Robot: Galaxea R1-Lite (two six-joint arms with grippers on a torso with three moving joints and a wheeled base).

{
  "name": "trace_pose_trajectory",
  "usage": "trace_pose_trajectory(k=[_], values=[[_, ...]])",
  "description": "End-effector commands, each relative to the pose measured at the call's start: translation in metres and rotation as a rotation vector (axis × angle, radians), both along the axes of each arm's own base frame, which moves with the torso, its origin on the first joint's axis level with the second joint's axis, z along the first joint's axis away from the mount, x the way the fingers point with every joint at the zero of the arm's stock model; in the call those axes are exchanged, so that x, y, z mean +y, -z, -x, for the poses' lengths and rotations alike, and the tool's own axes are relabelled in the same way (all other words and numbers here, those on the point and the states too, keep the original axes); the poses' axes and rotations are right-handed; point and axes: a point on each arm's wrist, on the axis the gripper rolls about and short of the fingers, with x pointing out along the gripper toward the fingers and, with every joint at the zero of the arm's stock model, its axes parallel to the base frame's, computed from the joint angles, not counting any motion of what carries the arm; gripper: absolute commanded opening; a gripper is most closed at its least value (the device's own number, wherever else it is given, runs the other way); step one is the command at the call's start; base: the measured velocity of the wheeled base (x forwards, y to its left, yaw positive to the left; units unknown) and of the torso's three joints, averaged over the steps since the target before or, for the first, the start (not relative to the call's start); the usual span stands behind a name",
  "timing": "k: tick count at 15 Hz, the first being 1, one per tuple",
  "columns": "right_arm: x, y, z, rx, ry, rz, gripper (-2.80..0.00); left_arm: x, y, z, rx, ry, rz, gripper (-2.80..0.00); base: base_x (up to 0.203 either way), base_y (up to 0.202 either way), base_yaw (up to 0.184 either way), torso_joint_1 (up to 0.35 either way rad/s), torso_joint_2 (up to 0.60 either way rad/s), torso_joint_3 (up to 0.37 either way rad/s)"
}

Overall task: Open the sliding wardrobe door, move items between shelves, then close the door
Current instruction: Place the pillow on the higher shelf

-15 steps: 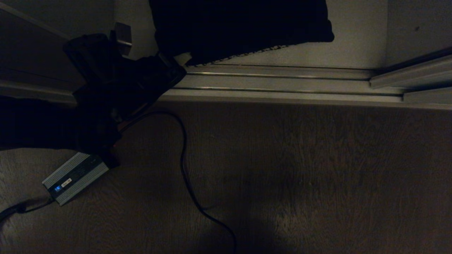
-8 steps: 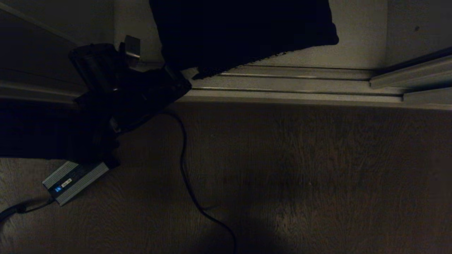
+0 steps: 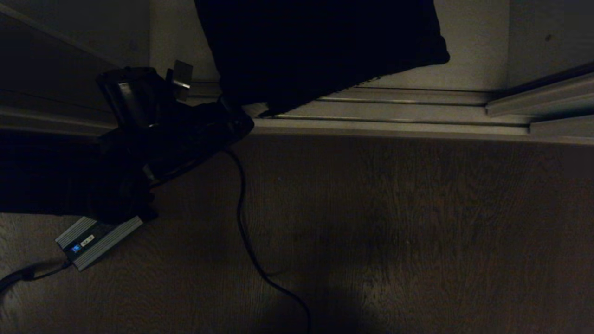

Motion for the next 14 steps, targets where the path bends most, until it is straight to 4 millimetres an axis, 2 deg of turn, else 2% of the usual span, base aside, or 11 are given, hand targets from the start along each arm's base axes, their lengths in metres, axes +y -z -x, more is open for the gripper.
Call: trace_pose_trajectory(k=[1, 7, 8, 11, 14], values=[[0.000, 0.001, 0.000, 0.003, 0.000, 0.001, -2.80, 0.001, -0.002, 0.001, 0.008, -0.001, 0.000, -2.80, 0.000, 0.000, 0.000, 0.000, 0.00, 0.000], [0.000, 0.001, 0.000, 0.001, 0.001, 0.002, -2.80, 0.009, -0.015, 0.009, 0.023, -0.038, -0.002, -2.80, 0.000, 0.000, 0.000, 0.000, 0.00, 0.000], [0.000, 0.001, 0.000, 0.002, 0.001, 0.001, -2.80, 0.004, -0.017, 0.012, 0.019, -0.024, -0.005, -2.80, 0.000, 0.000, 0.000, 0.000, 0.00, 0.000], [0.000, 0.001, 0.000, 0.009, 0.001, 0.004, -2.80, -0.026, -0.023, 0.025, -0.017, 0.065, -0.031, -2.80, 0.000, 0.000, 0.000, 0.000, 0.00, 0.000], [0.000, 0.001, 0.000, 0.016, -0.001, 0.007, -2.80, -0.031, -0.034, 0.031, -0.082, 0.044, -0.062, -2.80, 0.000, 0.000, 0.000, 0.000, 0.00, 0.000]])
